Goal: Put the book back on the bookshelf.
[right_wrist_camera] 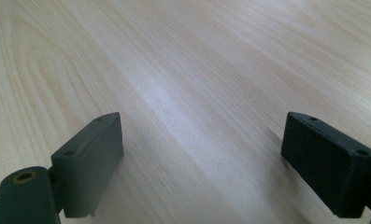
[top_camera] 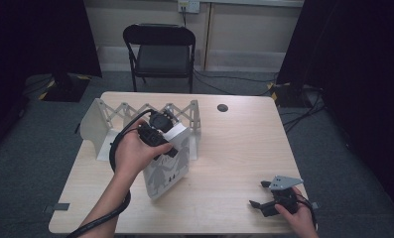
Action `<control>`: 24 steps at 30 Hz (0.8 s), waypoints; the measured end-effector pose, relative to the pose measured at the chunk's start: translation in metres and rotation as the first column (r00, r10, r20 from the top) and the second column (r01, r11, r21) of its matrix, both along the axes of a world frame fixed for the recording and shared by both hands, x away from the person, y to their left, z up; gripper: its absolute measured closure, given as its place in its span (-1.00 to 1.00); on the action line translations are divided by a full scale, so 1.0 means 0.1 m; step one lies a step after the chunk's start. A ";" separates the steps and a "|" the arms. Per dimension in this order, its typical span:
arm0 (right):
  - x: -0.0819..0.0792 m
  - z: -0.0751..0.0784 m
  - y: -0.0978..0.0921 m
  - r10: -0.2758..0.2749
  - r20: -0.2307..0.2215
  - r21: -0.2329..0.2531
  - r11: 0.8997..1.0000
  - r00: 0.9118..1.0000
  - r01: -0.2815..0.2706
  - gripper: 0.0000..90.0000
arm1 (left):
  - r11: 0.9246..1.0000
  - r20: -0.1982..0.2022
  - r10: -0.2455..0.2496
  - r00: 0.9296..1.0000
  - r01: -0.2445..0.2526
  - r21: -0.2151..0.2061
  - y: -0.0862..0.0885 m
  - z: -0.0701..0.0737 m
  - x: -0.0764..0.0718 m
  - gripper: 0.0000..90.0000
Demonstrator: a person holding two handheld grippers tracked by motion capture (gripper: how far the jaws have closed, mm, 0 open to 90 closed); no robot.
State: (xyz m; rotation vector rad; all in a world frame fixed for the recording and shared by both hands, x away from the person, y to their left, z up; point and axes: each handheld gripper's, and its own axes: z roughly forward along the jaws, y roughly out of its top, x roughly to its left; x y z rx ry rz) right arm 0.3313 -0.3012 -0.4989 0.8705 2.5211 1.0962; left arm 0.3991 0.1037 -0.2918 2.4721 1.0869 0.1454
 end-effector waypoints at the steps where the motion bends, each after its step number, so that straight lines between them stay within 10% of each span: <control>1: 0.00 0.00 0.00 0.000 0.000 0.000 1.000 1.000 0.000 -0.73 | 1.000 -0.005 0.015 1.000 -0.015 -0.002 0.01 -0.01 0.00 0.14; 24: 0.00 0.00 0.00 0.000 0.000 -0.001 1.000 1.000 0.000 -0.73 | 0.991 -0.010 0.135 0.991 -0.135 -0.004 0.08 -0.06 0.12 0.14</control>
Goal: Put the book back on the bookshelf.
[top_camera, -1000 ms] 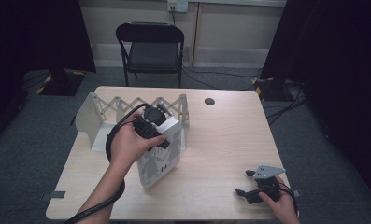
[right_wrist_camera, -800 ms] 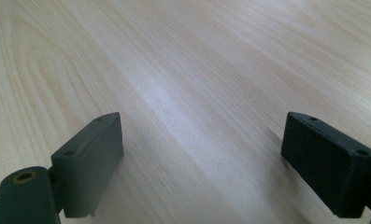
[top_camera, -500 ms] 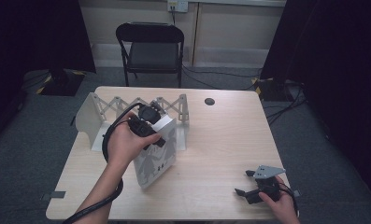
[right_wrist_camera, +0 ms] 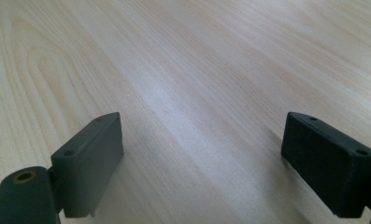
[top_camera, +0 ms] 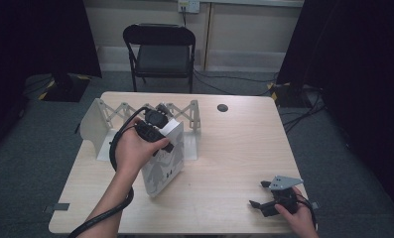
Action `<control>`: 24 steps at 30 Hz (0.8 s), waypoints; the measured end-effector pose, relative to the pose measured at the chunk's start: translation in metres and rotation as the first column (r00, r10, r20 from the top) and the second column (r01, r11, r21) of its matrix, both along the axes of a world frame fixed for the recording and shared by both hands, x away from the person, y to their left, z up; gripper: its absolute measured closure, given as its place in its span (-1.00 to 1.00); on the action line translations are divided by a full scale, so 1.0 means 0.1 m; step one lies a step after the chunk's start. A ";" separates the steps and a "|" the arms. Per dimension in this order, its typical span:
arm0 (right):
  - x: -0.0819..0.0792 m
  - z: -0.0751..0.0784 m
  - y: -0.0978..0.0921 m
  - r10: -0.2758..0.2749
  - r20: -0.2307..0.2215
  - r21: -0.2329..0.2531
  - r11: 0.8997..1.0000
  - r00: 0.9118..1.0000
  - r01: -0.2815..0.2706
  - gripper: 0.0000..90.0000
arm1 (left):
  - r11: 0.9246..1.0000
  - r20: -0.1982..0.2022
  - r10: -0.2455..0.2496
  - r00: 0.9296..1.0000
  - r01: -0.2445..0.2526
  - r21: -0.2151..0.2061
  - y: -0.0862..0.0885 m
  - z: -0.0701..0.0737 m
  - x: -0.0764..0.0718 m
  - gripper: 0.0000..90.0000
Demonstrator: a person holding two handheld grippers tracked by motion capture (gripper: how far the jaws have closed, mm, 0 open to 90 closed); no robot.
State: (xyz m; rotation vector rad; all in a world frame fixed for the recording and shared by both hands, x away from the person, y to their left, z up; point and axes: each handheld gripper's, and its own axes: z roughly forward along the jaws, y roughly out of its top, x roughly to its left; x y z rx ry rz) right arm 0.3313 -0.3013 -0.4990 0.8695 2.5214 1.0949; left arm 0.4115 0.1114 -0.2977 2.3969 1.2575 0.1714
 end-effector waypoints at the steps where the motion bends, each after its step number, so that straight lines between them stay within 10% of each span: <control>1: 0.00 0.00 0.00 -0.001 0.000 0.001 1.000 1.000 0.001 -0.73 | 1.000 0.000 -0.003 1.000 0.003 0.003 0.00 0.00 0.01 0.14; 24: 0.00 0.00 0.00 0.000 0.000 0.001 1.000 1.000 0.000 -0.72 | 0.998 -0.007 0.065 0.998 -0.065 0.007 -0.14 0.01 0.20 0.15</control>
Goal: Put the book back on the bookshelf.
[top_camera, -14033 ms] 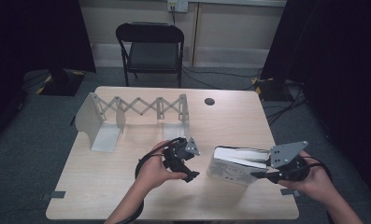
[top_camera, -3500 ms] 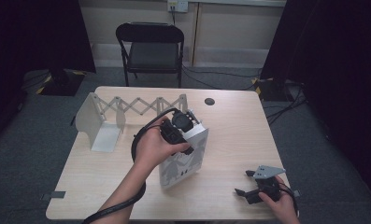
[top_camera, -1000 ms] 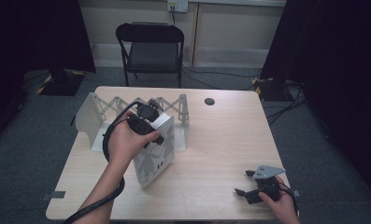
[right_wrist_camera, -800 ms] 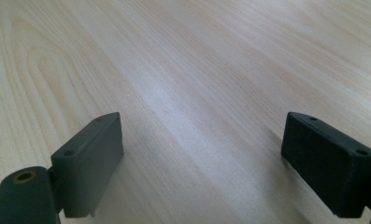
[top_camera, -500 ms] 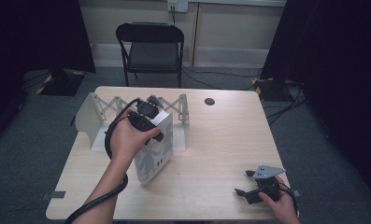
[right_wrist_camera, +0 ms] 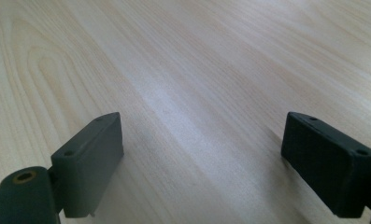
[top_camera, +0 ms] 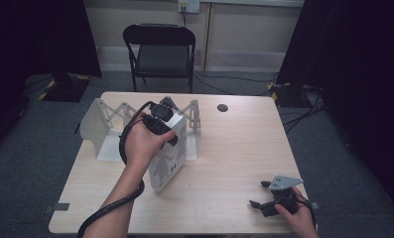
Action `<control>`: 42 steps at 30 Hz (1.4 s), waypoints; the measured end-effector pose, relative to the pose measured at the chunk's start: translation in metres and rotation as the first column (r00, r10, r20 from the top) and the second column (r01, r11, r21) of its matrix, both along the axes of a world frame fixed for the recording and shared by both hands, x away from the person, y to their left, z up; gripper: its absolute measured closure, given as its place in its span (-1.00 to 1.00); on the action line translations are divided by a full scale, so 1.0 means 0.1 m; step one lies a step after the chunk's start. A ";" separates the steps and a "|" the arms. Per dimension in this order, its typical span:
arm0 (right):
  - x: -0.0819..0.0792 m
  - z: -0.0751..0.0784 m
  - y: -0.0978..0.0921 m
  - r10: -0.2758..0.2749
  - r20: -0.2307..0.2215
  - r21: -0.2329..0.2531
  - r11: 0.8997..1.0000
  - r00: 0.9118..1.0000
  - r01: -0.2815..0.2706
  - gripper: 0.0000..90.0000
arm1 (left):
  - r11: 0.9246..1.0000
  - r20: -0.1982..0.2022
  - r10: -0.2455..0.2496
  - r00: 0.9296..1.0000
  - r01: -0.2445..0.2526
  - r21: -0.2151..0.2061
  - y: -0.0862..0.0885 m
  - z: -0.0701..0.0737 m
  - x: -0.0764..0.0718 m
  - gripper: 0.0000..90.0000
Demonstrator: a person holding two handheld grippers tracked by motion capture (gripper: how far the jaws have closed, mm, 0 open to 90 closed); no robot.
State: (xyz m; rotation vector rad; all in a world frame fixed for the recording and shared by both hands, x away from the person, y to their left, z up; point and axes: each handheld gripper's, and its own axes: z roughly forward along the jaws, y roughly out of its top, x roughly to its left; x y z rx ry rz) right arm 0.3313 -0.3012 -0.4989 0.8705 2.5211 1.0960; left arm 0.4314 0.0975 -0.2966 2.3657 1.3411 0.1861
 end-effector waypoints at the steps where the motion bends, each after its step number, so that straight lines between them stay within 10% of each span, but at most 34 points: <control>1: 0.00 0.00 0.00 0.001 0.000 -0.001 1.000 1.000 -0.001 -0.73 | 1.000 0.002 0.000 1.000 0.000 0.004 0.00 0.01 0.01 0.15; 42: 0.00 0.00 0.00 0.002 0.000 -0.001 1.000 1.000 -0.002 -0.72 | 0.996 -0.003 0.084 0.996 -0.084 0.025 -0.18 0.06 0.26 0.15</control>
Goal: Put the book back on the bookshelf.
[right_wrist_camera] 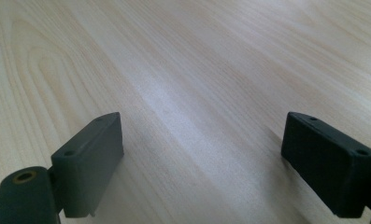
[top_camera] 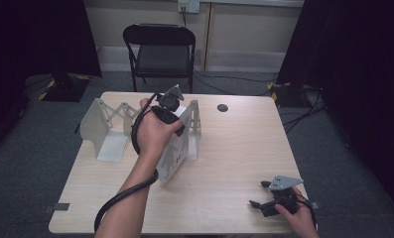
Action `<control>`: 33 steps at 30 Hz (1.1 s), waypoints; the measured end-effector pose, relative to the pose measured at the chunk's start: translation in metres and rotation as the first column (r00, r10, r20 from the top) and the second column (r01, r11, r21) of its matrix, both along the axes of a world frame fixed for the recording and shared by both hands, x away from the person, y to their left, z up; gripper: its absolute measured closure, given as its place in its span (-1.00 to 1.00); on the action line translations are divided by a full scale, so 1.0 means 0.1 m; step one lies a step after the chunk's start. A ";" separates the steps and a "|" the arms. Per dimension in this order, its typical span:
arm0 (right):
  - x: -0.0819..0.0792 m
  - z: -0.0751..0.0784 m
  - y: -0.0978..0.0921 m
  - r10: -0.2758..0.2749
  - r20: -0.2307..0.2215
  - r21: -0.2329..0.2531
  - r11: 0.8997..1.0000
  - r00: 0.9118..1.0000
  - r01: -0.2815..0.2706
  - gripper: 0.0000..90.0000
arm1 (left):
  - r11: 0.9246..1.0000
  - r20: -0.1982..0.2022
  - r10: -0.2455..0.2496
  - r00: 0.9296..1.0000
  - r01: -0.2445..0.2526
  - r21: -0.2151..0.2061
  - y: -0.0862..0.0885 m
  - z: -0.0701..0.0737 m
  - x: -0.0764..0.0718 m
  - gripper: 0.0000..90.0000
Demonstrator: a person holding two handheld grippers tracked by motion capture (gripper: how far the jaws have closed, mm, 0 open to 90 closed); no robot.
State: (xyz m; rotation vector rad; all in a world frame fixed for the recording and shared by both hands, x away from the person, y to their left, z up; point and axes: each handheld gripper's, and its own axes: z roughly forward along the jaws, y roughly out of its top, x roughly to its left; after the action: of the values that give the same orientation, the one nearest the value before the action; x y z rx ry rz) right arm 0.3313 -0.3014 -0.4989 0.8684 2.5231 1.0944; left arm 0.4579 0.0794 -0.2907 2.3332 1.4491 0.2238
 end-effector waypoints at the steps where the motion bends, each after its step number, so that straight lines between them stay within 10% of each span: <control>1: 0.00 0.00 0.00 0.000 0.000 0.000 1.000 1.000 0.000 -0.72 | 1.000 0.000 0.000 1.000 0.000 0.000 0.00 0.00 0.00 0.15; 33: 0.00 0.00 0.00 0.000 0.000 0.000 1.000 1.000 0.000 -0.72 | 0.998 0.009 0.065 0.998 -0.065 -0.001 -0.07 -0.03 0.18 0.15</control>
State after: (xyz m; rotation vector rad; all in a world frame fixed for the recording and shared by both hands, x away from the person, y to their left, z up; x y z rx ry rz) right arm 0.3313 -0.3013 -0.4989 0.8682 2.5226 1.0944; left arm 0.4761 0.0727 -0.2932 2.2831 1.5224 0.2512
